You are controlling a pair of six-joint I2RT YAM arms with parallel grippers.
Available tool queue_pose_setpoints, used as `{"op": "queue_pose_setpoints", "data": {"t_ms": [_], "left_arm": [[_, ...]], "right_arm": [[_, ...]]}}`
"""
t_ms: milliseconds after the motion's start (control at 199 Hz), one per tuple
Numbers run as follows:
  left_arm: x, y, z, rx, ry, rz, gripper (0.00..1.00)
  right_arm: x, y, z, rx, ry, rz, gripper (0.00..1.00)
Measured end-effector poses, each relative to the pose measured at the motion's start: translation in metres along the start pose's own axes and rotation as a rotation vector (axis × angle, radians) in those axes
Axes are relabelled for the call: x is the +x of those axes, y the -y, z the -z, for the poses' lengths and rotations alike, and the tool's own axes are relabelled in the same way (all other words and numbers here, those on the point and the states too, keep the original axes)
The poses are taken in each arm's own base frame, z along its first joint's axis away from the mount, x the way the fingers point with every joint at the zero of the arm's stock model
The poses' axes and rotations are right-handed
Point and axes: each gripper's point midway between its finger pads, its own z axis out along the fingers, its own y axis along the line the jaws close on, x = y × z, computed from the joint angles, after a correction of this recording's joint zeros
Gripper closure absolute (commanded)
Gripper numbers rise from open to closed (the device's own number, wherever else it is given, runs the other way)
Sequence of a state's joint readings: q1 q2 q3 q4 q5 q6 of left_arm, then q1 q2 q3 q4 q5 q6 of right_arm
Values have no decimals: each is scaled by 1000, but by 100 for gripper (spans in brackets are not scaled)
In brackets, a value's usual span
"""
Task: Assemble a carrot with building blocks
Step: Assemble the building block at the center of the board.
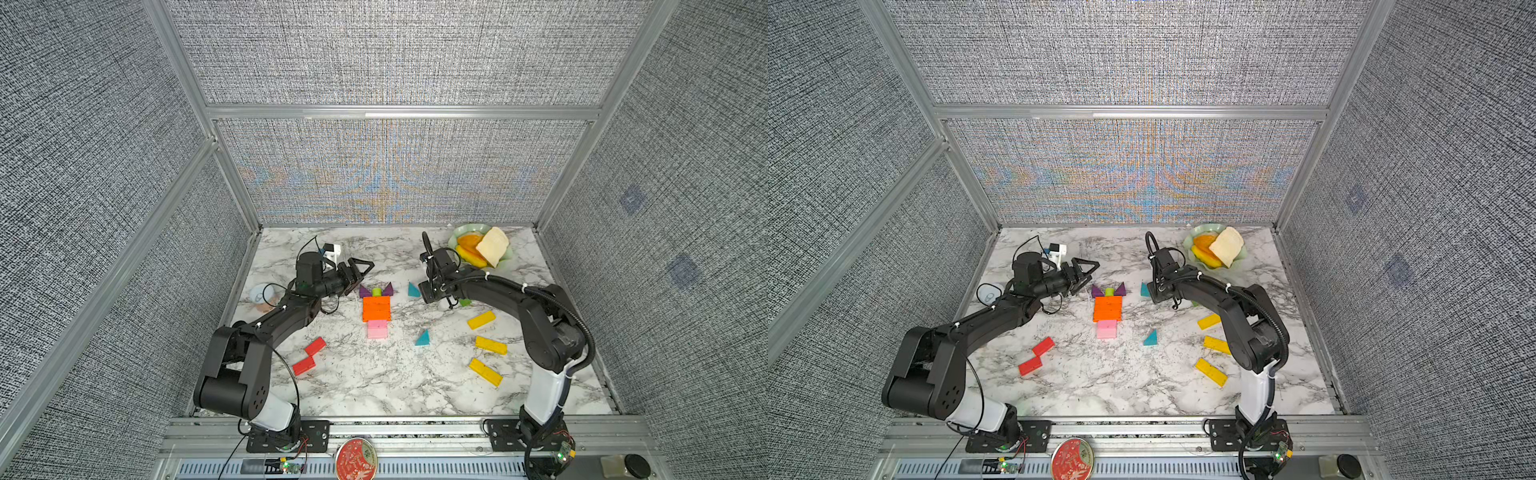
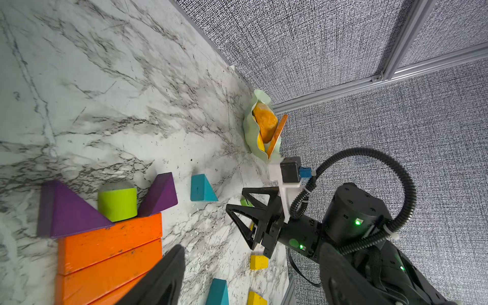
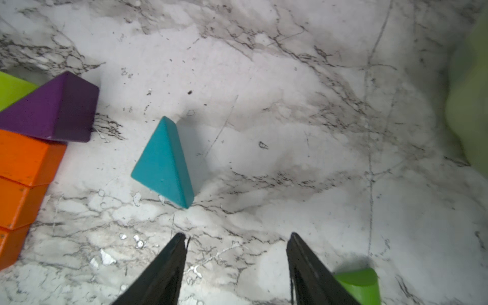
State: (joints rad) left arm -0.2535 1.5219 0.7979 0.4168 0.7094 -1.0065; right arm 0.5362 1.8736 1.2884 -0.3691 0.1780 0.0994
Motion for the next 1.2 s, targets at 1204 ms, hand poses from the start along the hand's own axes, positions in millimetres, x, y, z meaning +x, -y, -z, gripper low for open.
{"op": "queue_pose_setpoints", "data": {"t_ms": [1204], "left_arm": [[6,9,-5,25,-33,-12,19]], "right_arm": [[71,47,-12,-24,-141,-318,36]]}}
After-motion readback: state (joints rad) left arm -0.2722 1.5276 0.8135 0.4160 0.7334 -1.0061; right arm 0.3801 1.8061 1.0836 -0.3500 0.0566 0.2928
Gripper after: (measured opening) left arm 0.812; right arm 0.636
